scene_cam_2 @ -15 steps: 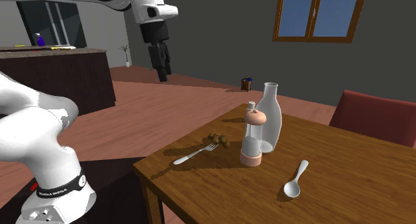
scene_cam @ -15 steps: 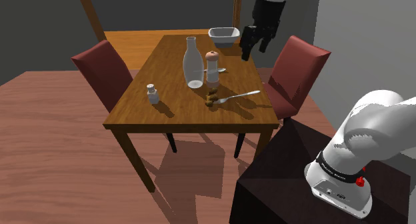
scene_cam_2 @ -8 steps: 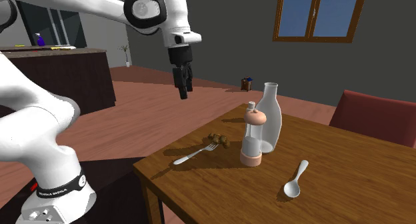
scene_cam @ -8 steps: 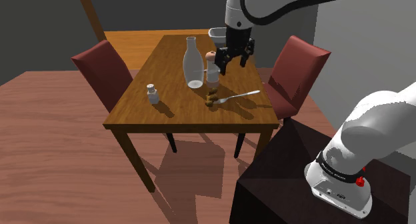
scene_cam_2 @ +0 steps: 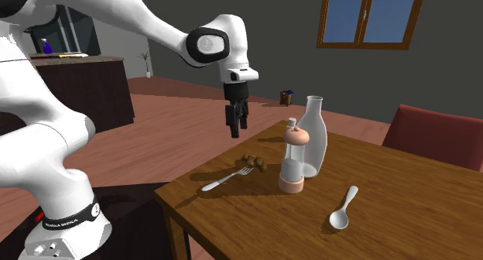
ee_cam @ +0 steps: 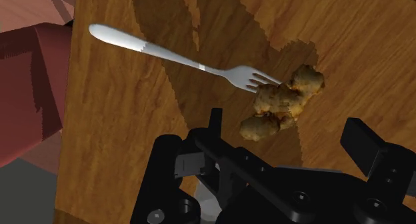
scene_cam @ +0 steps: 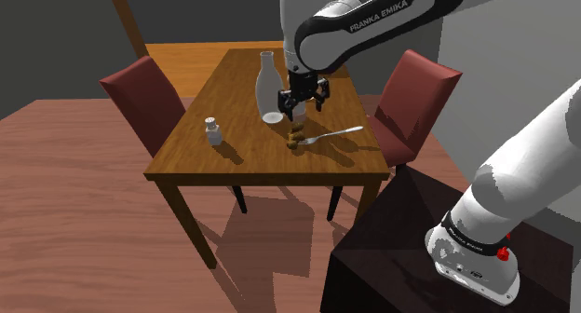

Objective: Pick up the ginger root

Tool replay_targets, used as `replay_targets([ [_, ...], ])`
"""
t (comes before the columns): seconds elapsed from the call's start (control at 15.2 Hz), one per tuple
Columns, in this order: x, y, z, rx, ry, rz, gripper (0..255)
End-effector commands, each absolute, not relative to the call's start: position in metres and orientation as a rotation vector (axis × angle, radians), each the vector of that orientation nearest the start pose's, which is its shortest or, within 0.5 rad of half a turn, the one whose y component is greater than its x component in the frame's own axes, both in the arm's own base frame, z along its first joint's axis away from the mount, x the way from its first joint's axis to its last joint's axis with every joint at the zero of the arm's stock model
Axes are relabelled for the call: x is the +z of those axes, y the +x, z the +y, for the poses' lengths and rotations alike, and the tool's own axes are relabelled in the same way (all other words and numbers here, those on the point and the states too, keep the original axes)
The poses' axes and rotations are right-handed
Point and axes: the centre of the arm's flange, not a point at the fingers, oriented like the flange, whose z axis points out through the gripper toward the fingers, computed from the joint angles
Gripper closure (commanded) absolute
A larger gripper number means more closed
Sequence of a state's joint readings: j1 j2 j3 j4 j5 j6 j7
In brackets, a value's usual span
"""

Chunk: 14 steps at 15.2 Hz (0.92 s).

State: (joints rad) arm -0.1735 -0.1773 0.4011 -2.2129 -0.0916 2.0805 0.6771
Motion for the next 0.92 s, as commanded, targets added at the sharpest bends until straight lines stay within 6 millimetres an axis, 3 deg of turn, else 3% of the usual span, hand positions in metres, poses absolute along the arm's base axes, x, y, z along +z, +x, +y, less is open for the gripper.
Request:
replay_targets([
  [0.0,0.432,0.504,0.115,-0.137,-3.192,0.748,0],
  [0.26,0.391,0.542,0.113,-0.111,-3.188,0.906,0],
  [0.86,0.348,0.545,0.112,-0.109,-3.187,0.917,0],
])
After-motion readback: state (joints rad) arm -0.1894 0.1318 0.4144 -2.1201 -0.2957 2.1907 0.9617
